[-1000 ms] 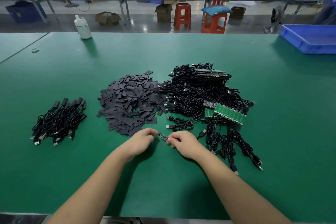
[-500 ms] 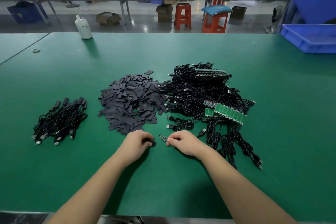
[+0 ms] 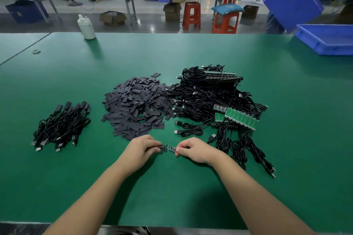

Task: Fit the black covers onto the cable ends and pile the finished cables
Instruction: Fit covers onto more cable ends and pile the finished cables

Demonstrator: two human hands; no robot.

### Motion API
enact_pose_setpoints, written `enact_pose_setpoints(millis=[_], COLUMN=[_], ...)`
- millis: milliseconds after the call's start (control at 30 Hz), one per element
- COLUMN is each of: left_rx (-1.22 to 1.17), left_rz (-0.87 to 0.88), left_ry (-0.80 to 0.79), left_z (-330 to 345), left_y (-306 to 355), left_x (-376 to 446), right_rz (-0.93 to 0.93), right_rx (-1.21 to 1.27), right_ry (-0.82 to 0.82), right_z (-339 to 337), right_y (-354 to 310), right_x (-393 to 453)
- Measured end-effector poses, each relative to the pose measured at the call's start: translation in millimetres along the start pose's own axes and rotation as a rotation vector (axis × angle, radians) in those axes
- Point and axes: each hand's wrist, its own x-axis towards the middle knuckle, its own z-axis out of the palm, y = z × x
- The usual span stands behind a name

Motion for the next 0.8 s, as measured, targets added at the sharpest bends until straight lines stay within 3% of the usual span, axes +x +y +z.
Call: enact_pose_setpoints(millis=[300,800], left_rx=[-0.058,0.060], left_rz=[-0.022,0.042], left_ry=[0.014,-0.092], left_z=[0.1,-3.3], left_y=[4.8,8.8], left_x=[-0.5,7.8], right_rz=[-0.009,-0.052], right_rx=[-0.008,-0.150], right_ry=[-0.007,0.002], right_z=[-0.4,2.1], right_y=[1.0,-3.2], right_x=[-0.8,-2.5])
